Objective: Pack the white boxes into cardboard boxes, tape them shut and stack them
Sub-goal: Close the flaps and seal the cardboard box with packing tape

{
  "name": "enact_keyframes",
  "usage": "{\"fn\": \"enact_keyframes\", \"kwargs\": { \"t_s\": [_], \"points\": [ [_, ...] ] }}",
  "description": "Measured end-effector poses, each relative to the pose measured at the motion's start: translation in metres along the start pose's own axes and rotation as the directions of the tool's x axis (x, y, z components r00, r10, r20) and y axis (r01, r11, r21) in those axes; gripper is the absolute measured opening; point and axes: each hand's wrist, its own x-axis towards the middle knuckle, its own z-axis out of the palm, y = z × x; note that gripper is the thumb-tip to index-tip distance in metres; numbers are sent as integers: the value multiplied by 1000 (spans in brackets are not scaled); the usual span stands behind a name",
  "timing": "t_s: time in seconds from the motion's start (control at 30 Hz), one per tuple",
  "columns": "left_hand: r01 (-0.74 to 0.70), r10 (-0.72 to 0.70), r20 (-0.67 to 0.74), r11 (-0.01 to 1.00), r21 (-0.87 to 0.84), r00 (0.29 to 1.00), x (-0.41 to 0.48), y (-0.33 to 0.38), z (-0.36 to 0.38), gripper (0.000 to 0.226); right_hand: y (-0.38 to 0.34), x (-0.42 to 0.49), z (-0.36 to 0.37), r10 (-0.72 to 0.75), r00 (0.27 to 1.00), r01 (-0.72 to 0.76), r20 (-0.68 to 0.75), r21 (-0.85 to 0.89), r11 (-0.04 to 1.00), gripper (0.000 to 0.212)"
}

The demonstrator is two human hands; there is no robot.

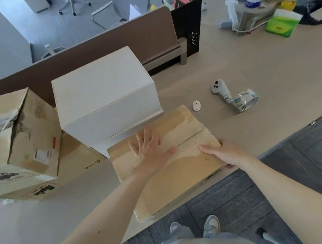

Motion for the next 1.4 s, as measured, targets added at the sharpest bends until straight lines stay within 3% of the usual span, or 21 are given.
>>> {"fn": "enact_keyframes", "kwargs": {
  "t_s": [0.17,0.27,0.33,0.47,0.53,0.67,0.77,0.93,1.03,1.1,1.2,1.27,1.4],
  "points": [
    [-99,98,58,995,20,993,19,40,5,45,-1,-2,-1,7,1000,-7,-2,-20,1000,53],
    [-83,78,66,994,68,995,23,48,10,65,-2,1,-6,4,1000,-3,25,-29,1000,39],
    [-75,71,38,991,110,997,24,49,17,74,3,7,-10,-9,1000,9,-11,-32,999,48],
    [-88,91,-26,991,104,996,23,48,21,71,18,27,-35,-17,976,12,-219,-20,1000,72],
    [-85,88,-28,991,99,996,24,50,18,69,22,45,-56,-50,961,27,-274,-89,996,71],
    [-64,69,-61,994,85,996,32,53,20,59,20,95,-103,-167,906,60,-390,-272,961,30],
    [-59,76,-177,993,102,981,40,55,25,50,22,135,-134,-243,867,56,-434,-401,915,40],
    [51,-21,-275,994,101,961,48,69,31,43,30,192,-173,-291,922,58,-254,-655,753,50],
    [148,-123,-310,987,58,943,52,89,33,40,31,213,-183,-300,942,88,-149,-755,650,38],
    [255,-241,-308,967,3,920,52,109,39,39,27,223,-187,-254,963,92,-89,-777,623,26],
    [376,-375,-302,925,-57,877,46,133,55,32,21,228,-190,-124,992,91,15,-762,641,27],
    [415,-415,-309,907,-70,856,44,138,63,28,22,228,-186,-60,995,101,81,-744,661,27],
    [415,-435,-329,900,-133,838,44,139,62,24,16,235,-187,-44,987,148,151,-791,594,30]
  ]
}}
